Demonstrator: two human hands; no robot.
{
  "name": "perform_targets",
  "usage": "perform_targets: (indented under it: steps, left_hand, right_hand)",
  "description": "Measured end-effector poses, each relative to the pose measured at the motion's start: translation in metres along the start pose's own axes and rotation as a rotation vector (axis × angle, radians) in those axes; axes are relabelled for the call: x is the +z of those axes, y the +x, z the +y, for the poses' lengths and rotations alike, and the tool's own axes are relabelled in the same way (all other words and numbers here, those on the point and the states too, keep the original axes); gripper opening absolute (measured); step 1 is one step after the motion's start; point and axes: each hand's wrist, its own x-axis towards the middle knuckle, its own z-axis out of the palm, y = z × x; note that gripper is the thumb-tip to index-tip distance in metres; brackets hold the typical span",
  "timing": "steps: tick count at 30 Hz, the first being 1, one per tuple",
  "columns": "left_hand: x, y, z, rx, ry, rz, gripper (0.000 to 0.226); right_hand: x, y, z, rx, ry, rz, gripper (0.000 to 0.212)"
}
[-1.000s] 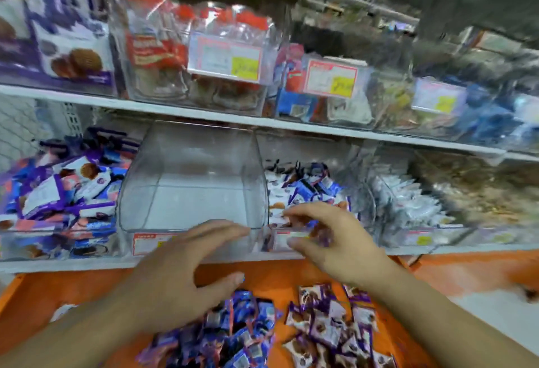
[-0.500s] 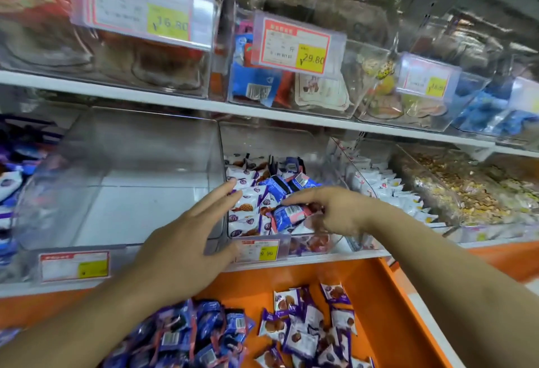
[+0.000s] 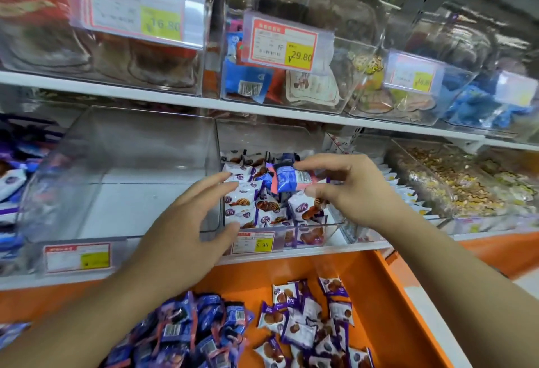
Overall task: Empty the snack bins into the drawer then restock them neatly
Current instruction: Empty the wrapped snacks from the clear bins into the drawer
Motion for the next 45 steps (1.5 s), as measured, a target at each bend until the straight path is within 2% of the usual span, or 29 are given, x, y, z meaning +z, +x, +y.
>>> perform_targets:
  steps: [2,5,9,12,17,20,22,24,27,28,34,38,41,45]
  left_hand:
    - [0.002,-0.003,0.018,-0.004,-0.111,0.072,0.059]
    - [0.011,-0.009,0.041,-0.171,-0.458,-0.062,0.062]
    - [0.029,-0.032,0.035,-0.325,-0.536,-0.047,0.038]
    - [0.032,-0.065,0.001,-0.395,-0.499,-0.079,0.036]
    - [0.025,-0.122,-0.067,-0.507,-0.289,-0.177,0.043]
    - [0.025,-0.141,-0.096,-0.521,-0.068,-0.323,0.072]
    - [0.025,-0.149,-0.101,-0.533,-0.031,-0.378,0.079]
    - [0.024,-0.153,-0.097,-0.510,-0.054,-0.380,0.072]
    - [0.021,-0.150,-0.085,-0.467,-0.057,-0.376,0.068]
    - [0.020,-0.146,-0.081,-0.435,-0.055,-0.368,0.067]
    - [0.011,-0.102,-0.024,-0.211,-0.074,-0.266,0.061]
    - [0.004,-0.044,0.002,-0.019,-0.041,-0.061,0.061]
    - [0.005,0.004,0.001,0.020,0.044,-0.002,0.069]
    - [0.014,0.032,-0.013,-0.047,0.116,-0.110,0.079]
  right_hand:
    - [-0.001,-0.020,-0.012,-0.030,0.066,-0.044,0.040]
    - [0.015,-0.051,-0.021,-0.056,0.143,-0.131,0.046]
    - [0.041,-0.088,-0.010,0.031,0.183,-0.193,0.062]
    - [0.058,-0.109,0.010,0.051,0.109,-0.290,0.063]
    - [0.074,-0.121,0.036,0.072,-0.163,-0.458,0.013]
    - [0.078,-0.121,0.063,0.152,-0.241,-0.461,0.007]
    - [0.079,-0.122,0.088,0.222,-0.296,-0.438,0.006]
    - [0.077,-0.126,0.110,0.322,-0.348,-0.427,0.004]
    - [0.074,-0.132,0.134,0.454,-0.412,-0.424,0.041]
    - [0.073,-0.132,0.138,0.468,-0.413,-0.405,0.046]
    - [0.053,-0.110,0.077,0.204,-0.267,-0.276,0.039]
    - [0.033,-0.060,0.031,0.050,-0.189,-0.029,0.037]
    - [0.030,-0.009,0.019,-0.011,-0.281,0.082,0.051]
    - [0.044,0.060,0.029,0.104,-0.351,-0.091,0.085]
